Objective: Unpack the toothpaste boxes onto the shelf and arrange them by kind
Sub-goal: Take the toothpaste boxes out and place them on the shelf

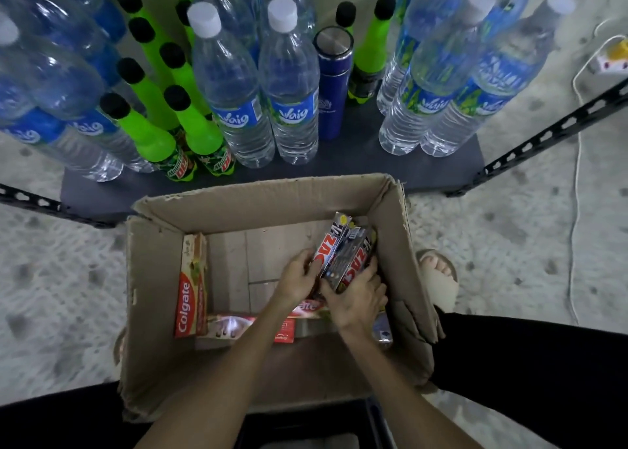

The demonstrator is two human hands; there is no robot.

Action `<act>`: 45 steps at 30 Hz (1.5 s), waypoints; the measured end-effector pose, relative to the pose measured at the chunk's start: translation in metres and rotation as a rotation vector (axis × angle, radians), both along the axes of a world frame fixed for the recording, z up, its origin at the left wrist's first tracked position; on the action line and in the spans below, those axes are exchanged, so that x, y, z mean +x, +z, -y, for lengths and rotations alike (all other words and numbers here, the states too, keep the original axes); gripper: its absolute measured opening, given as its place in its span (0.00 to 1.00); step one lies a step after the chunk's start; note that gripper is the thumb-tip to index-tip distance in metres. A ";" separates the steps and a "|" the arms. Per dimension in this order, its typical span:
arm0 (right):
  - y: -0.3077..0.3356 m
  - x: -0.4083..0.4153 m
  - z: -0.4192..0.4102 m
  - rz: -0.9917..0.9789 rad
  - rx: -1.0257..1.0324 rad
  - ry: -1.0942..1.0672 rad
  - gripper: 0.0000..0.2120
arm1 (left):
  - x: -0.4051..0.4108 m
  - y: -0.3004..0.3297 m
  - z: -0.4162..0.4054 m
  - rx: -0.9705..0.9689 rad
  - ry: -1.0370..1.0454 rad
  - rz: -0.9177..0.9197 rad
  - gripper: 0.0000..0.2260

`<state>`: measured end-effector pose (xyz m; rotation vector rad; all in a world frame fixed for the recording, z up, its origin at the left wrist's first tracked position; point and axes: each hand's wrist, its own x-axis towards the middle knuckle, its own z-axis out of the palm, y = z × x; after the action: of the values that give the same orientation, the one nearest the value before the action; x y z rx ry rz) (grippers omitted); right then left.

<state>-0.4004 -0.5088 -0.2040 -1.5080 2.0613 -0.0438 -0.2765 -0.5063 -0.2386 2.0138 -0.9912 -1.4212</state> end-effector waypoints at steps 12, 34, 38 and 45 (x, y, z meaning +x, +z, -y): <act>0.013 -0.018 -0.007 0.248 -0.103 -0.007 0.40 | 0.000 -0.009 0.015 -0.056 -0.054 -0.024 0.21; 0.078 -0.036 -0.005 0.623 -0.201 0.241 0.34 | 0.038 0.086 -0.037 -0.276 -0.012 0.296 0.14; 0.110 -0.041 -0.008 0.618 -0.261 0.343 0.33 | 0.042 0.133 -0.055 -0.411 -0.029 0.296 0.12; 0.208 -0.043 0.009 0.654 -0.488 0.504 0.30 | 0.073 0.235 -0.068 -0.661 -0.030 0.374 0.16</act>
<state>-0.4431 -0.5173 0.0043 -1.9264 1.1629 -0.7783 -0.2035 -0.4380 -0.0038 1.7699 -1.4218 -0.5980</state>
